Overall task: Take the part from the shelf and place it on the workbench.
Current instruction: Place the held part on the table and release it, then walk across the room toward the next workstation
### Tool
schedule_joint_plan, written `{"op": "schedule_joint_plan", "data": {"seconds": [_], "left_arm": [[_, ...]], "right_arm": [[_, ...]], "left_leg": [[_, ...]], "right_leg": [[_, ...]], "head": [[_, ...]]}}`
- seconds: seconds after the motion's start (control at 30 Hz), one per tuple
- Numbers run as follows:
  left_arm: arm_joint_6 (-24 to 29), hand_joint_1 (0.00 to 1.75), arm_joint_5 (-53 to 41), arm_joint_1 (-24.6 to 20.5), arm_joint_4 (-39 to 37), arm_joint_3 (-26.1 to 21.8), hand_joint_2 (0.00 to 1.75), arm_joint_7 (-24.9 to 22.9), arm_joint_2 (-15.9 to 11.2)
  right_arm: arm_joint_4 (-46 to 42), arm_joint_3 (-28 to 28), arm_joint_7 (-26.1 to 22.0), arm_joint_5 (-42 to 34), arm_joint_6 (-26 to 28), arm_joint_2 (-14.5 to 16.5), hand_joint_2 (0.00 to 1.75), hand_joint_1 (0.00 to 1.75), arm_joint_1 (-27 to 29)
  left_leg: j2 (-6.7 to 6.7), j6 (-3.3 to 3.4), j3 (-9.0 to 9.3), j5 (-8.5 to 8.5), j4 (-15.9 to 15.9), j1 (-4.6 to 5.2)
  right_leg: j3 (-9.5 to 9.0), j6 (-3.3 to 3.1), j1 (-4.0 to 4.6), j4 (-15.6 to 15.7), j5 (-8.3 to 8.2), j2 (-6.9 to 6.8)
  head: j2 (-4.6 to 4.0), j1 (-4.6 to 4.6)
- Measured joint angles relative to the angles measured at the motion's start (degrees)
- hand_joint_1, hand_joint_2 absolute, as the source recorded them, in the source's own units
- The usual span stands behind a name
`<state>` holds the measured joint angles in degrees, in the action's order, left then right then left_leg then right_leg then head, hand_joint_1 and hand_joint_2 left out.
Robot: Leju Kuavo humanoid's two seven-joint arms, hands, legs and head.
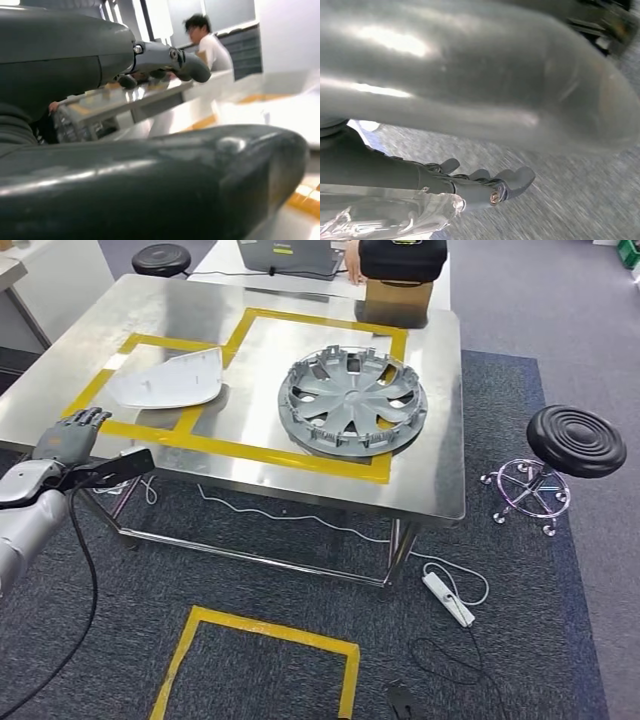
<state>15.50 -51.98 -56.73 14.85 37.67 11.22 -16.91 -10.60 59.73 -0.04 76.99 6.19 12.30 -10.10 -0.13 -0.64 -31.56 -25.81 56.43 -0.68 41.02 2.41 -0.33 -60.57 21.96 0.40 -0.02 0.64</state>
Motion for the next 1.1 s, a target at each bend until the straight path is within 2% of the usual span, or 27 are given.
{"op": "schedule_joint_plan", "data": {"seconds": [0.07, 0.1, 0.13, 0.17, 0.2, 0.23, 0.3, 0.33, 0.37, 0.43, 0.47, 0.5, 0.53, 0.6, 0.63, 0.67, 0.7, 0.73, 0.77, 0.8, 0.83, 0.87, 0.93, 0.97, 1.0, 1.03, 1.1], "left_arm": [[0.92, 0.00, 0.88, 1.94, -0.01, -0.87, 0.00, -0.05, -0.09], [1.35, 0.00, 1.35, 3.11, -0.02, -1.39, 0.00, -0.05, -0.15], [1.76, 0.00, 1.81, 4.46, -0.03, -1.98, 0.00, -0.05, -0.20], [2.11, 0.00, 2.16, 5.88, -0.04, -2.48, 0.00, -0.06, -0.21], [2.47, 0.00, 2.45, 7.28, -0.06, -2.97, 0.00, -0.07, -0.21], [2.85, 0.00, 2.63, 8.56, -0.07, -3.45, 0.00, -0.07, -0.20], [3.39, 0.00, 2.82, 10.23, -0.08, -4.13, 0.00, -0.09, -0.23], [3.47, 0.00, 2.97, 10.62, -0.09, -4.38, 0.00, -0.12, -0.26], [3.40, 0.00, 3.27, 10.90, -0.10, -4.65, 0.00, -0.17, -0.28], [3.11, 0.00, 4.47, 12.14, -0.13, -5.65, 0.00, -0.48, -0.27], [3.01, 0.00, 5.32, 13.44, -0.14, -6.46, 0.00, -0.67, -0.22], [3.04, 0.00, 6.38, 15.16, -0.15, -7.48, 0.00, -0.82, -0.10], [3.15, 0.00, 7.59, 17.21, -0.19, -8.69, 0.00, -0.90, 0.15], [3.38, 0.00, 10.14, 21.67, -0.40, -11.44, 0.00, -0.90, 1.10], [3.40, 0.00, 11.34, 24.06, -0.56, -12.85, 0.00, -0.90, 1.78], [3.34, 0.00, 12.41, 26.33, -0.72, -14.23, 0.00, -0.89, 2.49], [3.21, 0.00, 13.41, 28.42, -0.86, -15.51, 0.00, -0.86, 3.19], [2.95, 0.00, 14.40, 30.26, -0.97, -16.75, 0.00, -0.79, 3.96], [2.56, 0.00, 15.37, 31.76, -1.07, -17.88, 0.00, -0.67, 4.73], [2.13, 0.00, 16.33, 33.09, -1.13, -18.94, 0.00, -0.52, 5.53], [1.54, 0.00, 17.37, 34.40, -1.17, -20.09, 0.00, -0.38, 6.53], [0.90, 0.00, 18.33, 35.82, -1.24, -21.24, 0.00, -0.26, 7.47], [-0.30, 0.00, 19.93, 39.14, -1.46, -23.69, 0.00, -0.15, 9.37], [-0.71, 0.00, 20.40, 40.75, -1.63, -24.82, 0.00, -0.14, 10.06], [-0.93, 0.00, 20.68, 42.13, -1.76, -25.81, 0.00, -0.14, 10.68], [-1.07, 0.00, 20.82, 43.16, -1.87, -26.65, 0.00, -0.14, 11.16], [-1.37, 0.00, 20.91, 44.44, -1.98, -27.91, 0.00, -0.15, 11.89]], "right_arm": [[0.00, 0.00, -0.02, -0.02, 0.02, 0.01, 0.00, 0.00, 0.18], [0.00, 0.01, -0.04, -0.03, 0.04, 0.00, 0.00, 0.00, 0.18], [0.00, 0.02, -0.08, -0.05, 0.09, -0.01, 0.00, 0.00, 0.19], [0.00, 0.03, -0.10, -0.08, 0.16, -0.01, 0.00, 0.00, 0.21], [0.00, 0.04, -0.12, -0.09, 0.22, -0.02, 0.00, 0.00, 0.24], [0.00, 0.04, -0.15, -0.10, 0.28, -0.02, 0.00, 0.00, 0.23], [0.00, 0.04, -0.20, -0.12, 0.32, -0.02, 0.00, 0.00, 0.06], [0.00, 0.04, -0.22, -0.13, 0.33, -0.02, 0.00, 0.00, -0.04], [0.00, 0.04, -0.23, -0.14, 0.35, -0.02, 0.00, 0.00, -0.12], [-0.01, 0.05, -0.23, -0.18, 0.39, -0.02, 0.00, 0.00, -0.14], [-0.01, 0.05, -0.23, -0.21, 0.41, -0.01, 0.00, 0.00, -0.14], [-0.02, 0.06, -0.23, -0.25, 0.45, -0.01, 0.00, 0.00, -0.11], [-0.02, 0.07, -0.23, -0.28, 0.48, -0.01, 0.00, 0.00, -0.05], [-0.01, 0.07, -0.25, -0.33, 0.52, -0.01, 0.00, 0.00, 0.20], [-0.01, 0.07, -0.26, -0.34, 0.53, -0.01, 0.00, 0.00, 0.35], [-0.01, 0.07, -0.26, -0.36, 0.55, -0.01, 0.00, 0.00, 0.47], [-0.02, 0.07, -0.27, -0.39, 0.56, -0.02, 0.00, 0.00, 0.56], [-0.02, 0.07, -0.28, -0.44, 0.58, -0.02, 0.00, 0.00, 0.63], [-0.03, 0.08, -0.32, -0.52, 0.61, -0.03, 0.00, 0.00, 0.69], [-0.07, 0.09, -0.40, -0.60, 0.64, -0.07, 0.00, 0.00, 0.73], [-0.10, 0.11, -0.52, -0.73, 0.70, -0.11, 0.00, 0.00, 0.76], [-0.13, 0.14, -0.67, -0.91, 0.79, -0.16, 0.00, 0.00, 0.83], [-0.15, 0.33, -0.97, -1.37, 1.01, -0.19, 0.00, 0.00, 1.24], [-0.15, 0.49, -1.08, -1.56, 1.10, -0.19, 0.00, 0.00, 1.59], [-0.15, 0.67, -1.13, -1.69, 1.16, -0.19, 0.00, 0.00, 1.98], [-0.14, 0.85, -1.16, -1.76, 1.20, -0.19, 0.00, 0.00, 2.29], [-0.13, 1.07, -1.20, -1.79, 1.22, -0.19, 0.00, 0.00, 2.50]], "left_leg": [[0.04, 0.48, -1.24, 1.10, 0.00, 0.07], [0.04, 0.56, -1.93, 1.65, 0.02, 0.15], [0.05, 0.59, -2.64, 2.21, 0.04, 0.25], [0.06, 0.58, -3.32, 2.73, 0.07, 0.33], [0.06, 0.51, -3.94, 3.23, 0.10, 0.38], [0.06, 0.41, -4.50, 3.72, 0.11, 0.41], [0.04, 0.03, -5.44, 4.69, 0.15, 0.42], [0.02, -0.24, -5.74, 5.20, 0.10, 0.38], [0.00, -0.57, -5.95, 5.72, 0.01, 0.31], [-0.01, -1.28, -6.09, 6.51, -0.31, 0.16], [-0.01, -1.62, -6.28, 5.94, -0.10, 0.15], [-0.01, -1.90, -6.68, 4.36, 0.97, 0.14], [-0.01, -2.14, -7.37, 1.79, 3.19, 0.08], [-0.03, -2.57, -9.13, -3.69, 10.07, 0.00], [-0.03, -2.77, -9.65, -4.99, 13.22, -0.09], [-0.02, -2.95, -9.58, -4.89, 15.07, -0.21], [-0.02, -3.13, -8.73, -3.66, 15.32, -0.39], [0.00, -3.35, -6.95, -2.07, 13.80, -0.65], [0.03, -3.63, -4.28, -1.13, 10.86, -0.98], [-0.02, -3.79, -1.20, -1.20, 6.92, -1.17], [-0.06, -3.51, 1.15, -1.85, 3.56, -1.22], [-0.09, -3.06, 2.66, -2.61, 1.20, -1.07], [0.07, -1.57, 2.79, -2.67, 0.03, -0.56], [0.24, -1.01, 2.49, -2.26, 0.05, -0.42], [0.37, -0.40, 2.04, -1.78, 0.07, -0.35], [0.44, 0.12, 1.42, -1.20, 0.04, -0.32], [0.37, 0.68, -0.18, 0.08, 0.05, -0.08]], "right_leg": [[1.94, 0.32, -0.01, -7.01, 5.70, -0.07], [2.75, 0.36, 0.00, -10.90, 7.80, -0.06], [2.96, 0.31, 0.04, -13.71, 8.71, -0.06], [2.27, 0.16, 0.12, -14.64, 8.38, -0.05], [0.57, -0.06, 0.23, -13.53, 7.20, -0.04], [-2.05, -0.37, 0.39, -10.68, 5.82, -0.02], [-7.86, -1.04, 0.75, -2.63, 5.42, 0.01], [-9.68, -1.26, 0.94, 0.31, 5.77, 0.05], [-10.54, -1.44, 1.11, 1.99, 6.25, 0.09], [-10.39, -1.88, 1.14, 2.61, 5.41, 0.17], [-10.17, -2.26, 1.01, 2.96, 4.76, 0.21], [-9.80, -2.63, 0.83, 3.33, 3.97, 0.28], [-9.28, -2.90, 0.65, 3.65, 3.20, 0.37], [-7.83, -3.12, 0.62, 3.76, 1.94, 0.55], [-7.01, -3.09, 0.62, 3.75, 1.33, 0.59], [-6.15, -3.03, 0.62, 3.72, 0.70, 0.58], [-5.25, -2.87, 0.61, 3.66, 0.07, 0.56], [-4.34, -2.61, 0.58, 3.54, -0.53, 0.53], [-3.57, -2.25, 0.62, 3.32, -1.02, 0.47], [-2.87, -1.90, 0.66, 3.00, -1.39, 0.32], [-2.37, -1.51, 0.74, 2.72, -1.83, 0.20], [-2.04, -1.21, 0.74, 2.52, -2.31, 0.09], [-1.70, -0.68, 0.43, 2.59, -3.24, 0.03], [-1.45, -0.43, 0.23, 2.36, -2.75, -0.01], [-1.03, -0.17, 0.12, 1.25, -1.14, -0.03], [-0.32, 0.05, 0.09, -1.17, 1.51, -0.07], [1.49, 0.22, 0.16, -8.94, 7.73, -0.07]], "head": [[0.01, 0.22], [0.01, 0.25], [0.01, 0.26], [0.01, 0.26], [0.01, 0.26], [0.01, 0.26], [0.01, 0.21], [0.02, 0.21], [0.01, 0.29], [0.01, 0.45], [0.01, 0.47], [0.01, 0.34], [0.00, 0.17], [0.00, -0.06], [0.00, -0.08], [0.00, -0.08], [0.00, -0.07], [0.00, -0.08], [0.00, -0.09], [0.00, -0.13], [0.01, -0.07], [0.01, -0.06], [0.01, 0.03], [0.00, -0.01], [0.00, 0.07], [0.00, 0.16], [0.01, 0.49]]}}
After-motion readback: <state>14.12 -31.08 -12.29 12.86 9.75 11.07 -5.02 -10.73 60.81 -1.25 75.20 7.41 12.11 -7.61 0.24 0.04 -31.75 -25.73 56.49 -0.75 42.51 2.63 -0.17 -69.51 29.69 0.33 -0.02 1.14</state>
